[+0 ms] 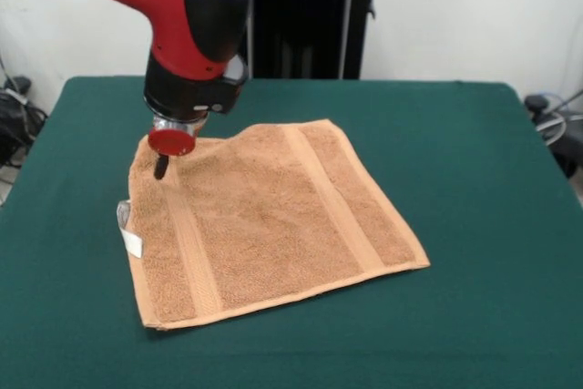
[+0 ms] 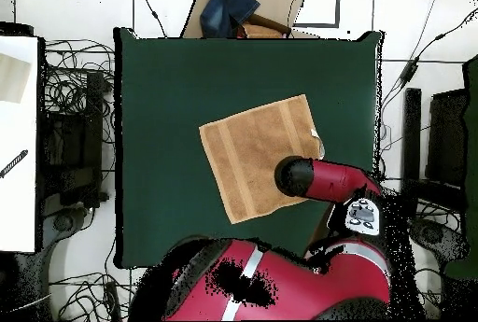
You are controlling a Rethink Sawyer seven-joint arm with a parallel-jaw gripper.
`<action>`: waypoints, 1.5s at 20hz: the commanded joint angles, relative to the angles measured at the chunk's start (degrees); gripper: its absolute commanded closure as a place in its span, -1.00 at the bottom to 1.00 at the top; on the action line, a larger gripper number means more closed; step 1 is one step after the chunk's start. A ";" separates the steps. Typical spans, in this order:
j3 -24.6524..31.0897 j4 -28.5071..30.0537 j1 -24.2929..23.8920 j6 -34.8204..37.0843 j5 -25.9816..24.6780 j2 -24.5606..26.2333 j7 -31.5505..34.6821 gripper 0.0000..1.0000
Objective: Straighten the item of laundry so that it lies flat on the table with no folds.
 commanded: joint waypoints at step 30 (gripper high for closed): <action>7.51 1.45 -7.10 -3.28 -6.75 3.55 -7.95 -1.00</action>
